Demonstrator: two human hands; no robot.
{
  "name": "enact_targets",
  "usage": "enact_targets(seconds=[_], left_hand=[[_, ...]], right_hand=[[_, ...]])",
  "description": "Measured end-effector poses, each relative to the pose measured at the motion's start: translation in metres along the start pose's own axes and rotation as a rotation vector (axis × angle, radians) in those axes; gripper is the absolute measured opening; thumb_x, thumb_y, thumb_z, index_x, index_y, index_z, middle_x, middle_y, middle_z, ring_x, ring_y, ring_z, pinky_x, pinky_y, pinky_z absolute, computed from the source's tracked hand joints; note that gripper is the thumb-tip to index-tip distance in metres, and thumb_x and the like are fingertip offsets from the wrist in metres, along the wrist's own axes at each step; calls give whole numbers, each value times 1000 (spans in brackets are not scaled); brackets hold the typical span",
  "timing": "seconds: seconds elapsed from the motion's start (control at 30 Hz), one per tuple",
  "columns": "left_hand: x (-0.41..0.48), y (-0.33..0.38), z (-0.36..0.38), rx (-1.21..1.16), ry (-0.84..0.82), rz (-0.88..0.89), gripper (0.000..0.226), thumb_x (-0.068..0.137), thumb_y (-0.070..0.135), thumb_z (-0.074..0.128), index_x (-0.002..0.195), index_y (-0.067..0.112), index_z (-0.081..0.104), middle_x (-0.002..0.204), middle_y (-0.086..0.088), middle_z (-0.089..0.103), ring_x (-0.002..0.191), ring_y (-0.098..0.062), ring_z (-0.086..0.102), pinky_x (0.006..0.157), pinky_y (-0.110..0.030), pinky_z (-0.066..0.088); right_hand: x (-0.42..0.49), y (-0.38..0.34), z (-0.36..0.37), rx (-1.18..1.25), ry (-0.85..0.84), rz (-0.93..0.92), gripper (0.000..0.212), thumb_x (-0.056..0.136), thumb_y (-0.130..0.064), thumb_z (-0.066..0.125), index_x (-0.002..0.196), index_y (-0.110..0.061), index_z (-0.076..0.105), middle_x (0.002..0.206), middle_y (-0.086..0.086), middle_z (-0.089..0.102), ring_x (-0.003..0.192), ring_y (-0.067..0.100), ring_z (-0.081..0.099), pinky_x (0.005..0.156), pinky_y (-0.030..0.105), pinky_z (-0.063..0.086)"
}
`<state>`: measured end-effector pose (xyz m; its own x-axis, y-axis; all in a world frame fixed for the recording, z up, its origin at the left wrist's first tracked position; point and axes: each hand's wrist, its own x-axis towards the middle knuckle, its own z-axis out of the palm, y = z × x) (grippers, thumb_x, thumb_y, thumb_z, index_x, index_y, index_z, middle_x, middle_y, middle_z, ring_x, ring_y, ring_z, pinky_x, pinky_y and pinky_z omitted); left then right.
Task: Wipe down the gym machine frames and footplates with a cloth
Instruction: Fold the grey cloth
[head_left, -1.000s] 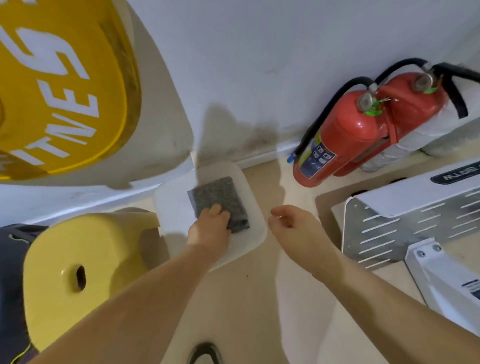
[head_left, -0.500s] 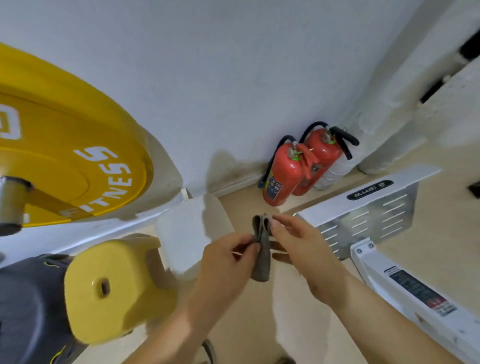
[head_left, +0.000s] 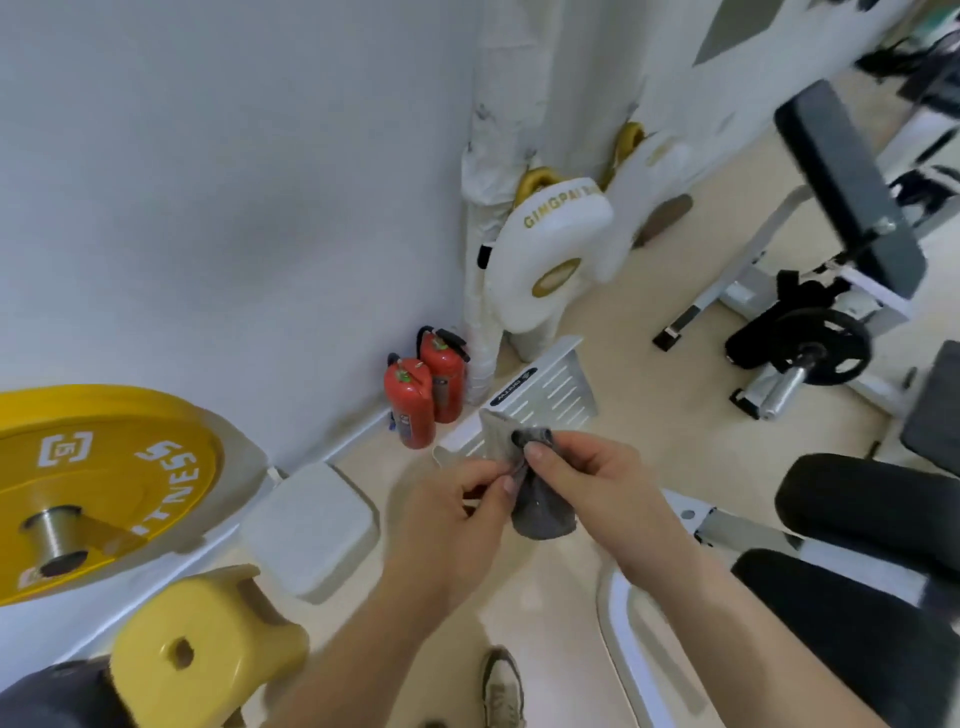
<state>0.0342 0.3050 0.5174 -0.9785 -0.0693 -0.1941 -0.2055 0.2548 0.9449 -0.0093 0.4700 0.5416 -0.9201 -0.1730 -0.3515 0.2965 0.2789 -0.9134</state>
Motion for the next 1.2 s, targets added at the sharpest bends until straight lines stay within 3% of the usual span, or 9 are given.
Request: enact_targets(seconds=[0.2, 0.27, 0.37, 0.47, 0.53, 0.63, 0.83, 0.97, 1.2], left_hand=[[-66, 65, 47, 63, -186, -6, 19, 93, 15, 67, 80, 21, 79, 77, 7, 74, 75, -7, 68, 70, -20, 53], [-86, 77, 74, 107, -249, 42, 18, 93, 14, 67, 78, 15, 77, 77, -1, 72, 72, -11, 66, 64, -16, 48], [-116, 96, 127, 124, -353, 84, 22, 95, 11, 66, 76, 17, 75, 78, -5, 71, 74, -17, 67, 68, -24, 54], [-158, 118, 200, 166, -531, 100, 22, 95, 14, 68, 80, 28, 77, 75, -2, 73, 71, -20, 69, 66, -39, 58], [-177, 125, 236, 165, -569, 96, 19, 91, 13, 71, 78, 25, 76, 67, -2, 71, 58, -13, 61, 55, -29, 50], [-228, 145, 324, 202, -653, 141, 12, 88, 13, 74, 78, 19, 74, 64, 2, 71, 56, -6, 60, 56, -19, 49], [-339, 176, 503, 145, -768, 73, 8, 90, 19, 75, 82, 19, 77, 74, -2, 74, 67, -9, 67, 64, -22, 55], [-369, 190, 592, 204, -724, 156, 7, 90, 21, 75, 83, 23, 74, 77, 7, 74, 74, -8, 70, 70, -30, 60], [-360, 216, 718, 291, -831, 181, 18, 92, 10, 66, 90, 24, 77, 86, 7, 75, 87, -13, 71, 79, -36, 62]], right_hand=[[-125, 18, -81, -203, 303, 64, 24, 101, -34, 62, 92, -14, 71, 89, 14, 67, 87, 28, 63, 76, 44, 53], [-164, 38, -108, -237, 378, 103, 25, 100, -37, 61, 94, -14, 68, 86, 11, 64, 85, 28, 61, 72, 38, 50], [-221, 65, -147, -159, 522, 148, 25, 97, -34, 67, 122, -29, 69, 103, -17, 70, 97, 2, 66, 89, 27, 55], [-286, 83, -196, 38, 642, 103, 15, 97, -24, 70, 110, -28, 75, 90, -18, 75, 86, -4, 69, 73, 13, 54], [-313, 94, -220, 111, 599, 103, 10, 97, -27, 69, 95, -25, 79, 82, -10, 76, 78, 5, 69, 67, 17, 54], [-378, 130, -275, 236, 562, 156, 21, 96, -37, 71, 93, -19, 81, 86, 9, 76, 79, 15, 69, 80, 38, 62], [-508, 215, -403, 395, 763, 200, 16, 95, -20, 73, 85, -8, 78, 87, 21, 75, 81, 24, 72, 82, 39, 63], [-559, 242, -484, 343, 846, 188, 12, 91, -17, 70, 84, -14, 79, 83, 16, 75, 81, 29, 71, 88, 55, 58], [-583, 269, -617, 256, 772, 154, 21, 102, -22, 62, 85, -22, 76, 86, 7, 76, 87, 26, 73, 86, 46, 62]])
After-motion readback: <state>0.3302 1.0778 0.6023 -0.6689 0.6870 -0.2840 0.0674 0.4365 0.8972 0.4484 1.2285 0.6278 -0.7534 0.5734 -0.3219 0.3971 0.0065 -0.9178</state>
